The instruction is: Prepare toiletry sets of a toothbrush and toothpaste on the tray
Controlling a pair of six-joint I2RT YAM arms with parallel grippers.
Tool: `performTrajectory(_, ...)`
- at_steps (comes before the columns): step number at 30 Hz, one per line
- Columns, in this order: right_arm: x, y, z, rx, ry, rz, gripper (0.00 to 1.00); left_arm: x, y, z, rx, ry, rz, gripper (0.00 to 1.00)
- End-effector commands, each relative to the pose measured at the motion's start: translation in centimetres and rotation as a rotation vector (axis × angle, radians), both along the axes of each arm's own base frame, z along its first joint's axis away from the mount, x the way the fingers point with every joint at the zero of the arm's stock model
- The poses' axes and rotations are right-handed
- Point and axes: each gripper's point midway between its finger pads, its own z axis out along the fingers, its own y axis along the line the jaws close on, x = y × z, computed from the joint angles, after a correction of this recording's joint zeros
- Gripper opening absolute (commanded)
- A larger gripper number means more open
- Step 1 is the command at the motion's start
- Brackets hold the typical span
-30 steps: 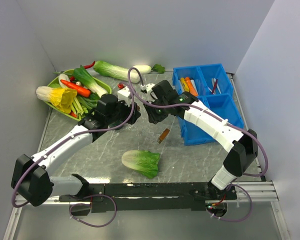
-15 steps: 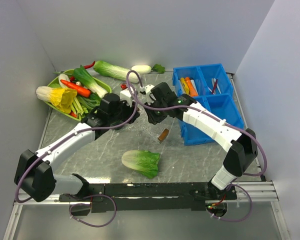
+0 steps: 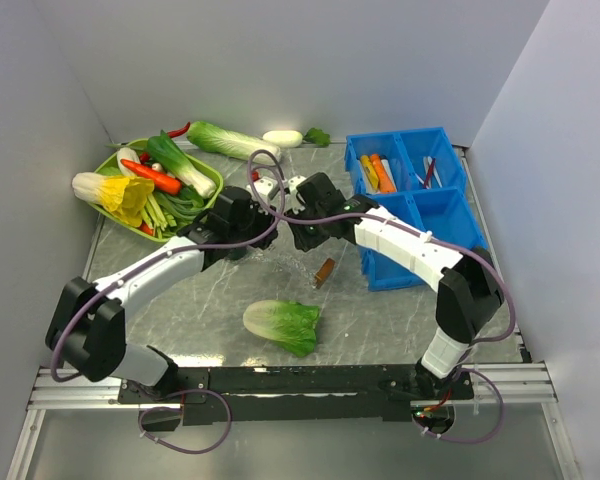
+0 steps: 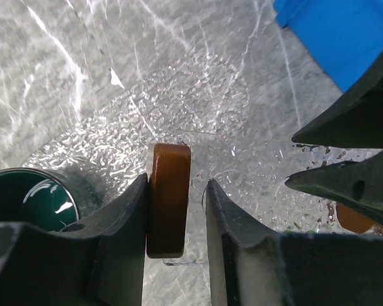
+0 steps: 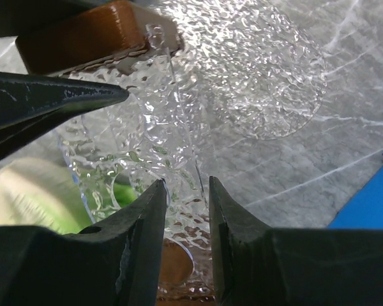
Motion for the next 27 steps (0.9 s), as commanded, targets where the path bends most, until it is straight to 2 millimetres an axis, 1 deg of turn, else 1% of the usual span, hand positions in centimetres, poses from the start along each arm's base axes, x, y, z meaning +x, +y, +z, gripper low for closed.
performTrajectory(1, 2.7, 0.7, 1.0, 0.035, -0.128, -0.074, 0.31, 0.9, -0.2, 0.4, -0.02, 0.041, 0.091, 0.01)
performTrajectory(3, 2.8, 0.4, 0.8, 0.043, -0.126, -0.093, 0.38, 1.0, -0.2, 0.2, -0.027, 0.05, 0.101, 0.01)
performTrajectory(4, 2.8, 0.3, 1.1, 0.055, -0.129, -0.099, 0.39, 1.3, 0.1, 0.1, -0.023, 0.046, 0.13, 0.01)
performTrajectory(5, 2.6, 0.1, 0.7, 0.055, -0.119, -0.106, 0.41, 1.3, 0.2, 0.0, -0.022, 0.049, 0.137, 0.01)
performTrajectory(6, 2.6, 0.1, 0.8, 0.066, -0.123, -0.11, 0.46, 1.4, 0.2, 0.0, -0.026, 0.051, 0.147, 0.01)
performTrajectory(7, 2.7, 0.0, 1.0, 0.075, -0.125, -0.116, 0.49, 1.5, 0.4, 0.0, -0.023, 0.048, 0.157, 0.01)
performTrajectory(8, 2.5, -0.1, 0.7, 0.079, -0.116, -0.124, 0.53, 1.5, 0.4, -0.1, -0.022, 0.049, 0.162, 0.01)
performTrajectory(10, 2.6, -0.2, 1.1, 0.101, -0.12, -0.133, 0.57, 1.5, 0.4, -0.2, -0.024, 0.05, 0.166, 0.01)
performTrajectory(11, 2.5, -0.2, 1.0, 0.108, -0.114, -0.142, 0.6, 1.5, 0.4, -0.2, -0.025, 0.051, 0.167, 0.01)
performTrajectory(12, 2.3, 0.2, 1.2, 0.131, -0.11, -0.13, 0.61, 1.6, 0.4, -0.4, -0.023, 0.055, 0.171, 0.01)
performTrajectory(14, 2.1, 0.1, 1.4, 0.149, -0.104, -0.139, 0.64, 1.6, 0.4, -0.2, -0.027, 0.052, 0.173, 0.01)
performTrajectory(17, 1.9, -0.3, 1.8, 0.162, -0.103, -0.163, 0.66, 1.6, 0.6, -0.3, -0.029, 0.051, 0.185, 0.01)
performTrajectory(18, 2.0, -0.6, 1.9, 0.163, -0.106, -0.173, 0.67, 1.7, 0.6, 0.0, -0.034, 0.043, 0.192, 0.01)
performTrajectory(20, 1.5, -1.2, 2.6, 0.178, -0.11, -0.197, 0.68, 1.7, 0.8, 0.1, -0.038, 0.037, 0.202, 0.01)
performTrajectory(21, 1.5, -1.7, 2.8, 0.174, -0.115, -0.221, 0.68, 1.8, 0.9, 0.4, -0.043, 0.03, 0.212, 0.01)
performTrajectory(22, 1.3, -2.3, 3.5, 0.177, -0.126, -0.24, 0.68, 1.8, 1.0, 0.6, -0.047, 0.027, 0.22, 0.01)
performTrajectory(23, 0.9, -2.8, 3.5, 0.174, -0.115, -0.269, 0.68, 1.8, 1.1, 0.7, -0.052, 0.022, 0.227, 0.01)
performTrajectory(24, 0.6, -3.3, 3.7, 0.172, -0.116, -0.291, 0.68, 1.8, 1.2, 1.1, -0.066, 0.014, 0.236, 0.01)
performTrajectory(25, 0.4, -4.3, 4.2, 0.174, -0.135, -0.327, 0.68, 1.8, 1.3, 1.3, -0.072, 0.008, 0.245, 0.01)
performTrajectory(26, -0.1, -4.8, 4.2, 0.178, -0.127, -0.357, 0.68, 1.8, 1.4, 1.5, -0.082, -0.001, 0.251, 0.01)
performTrajectory(27, -0.4, -5.3, 4.4, 0.184, -0.129, -0.376, 0.68, 1.7, 1.5, 2.2, -0.1, -0.013, 0.259, 0.01)
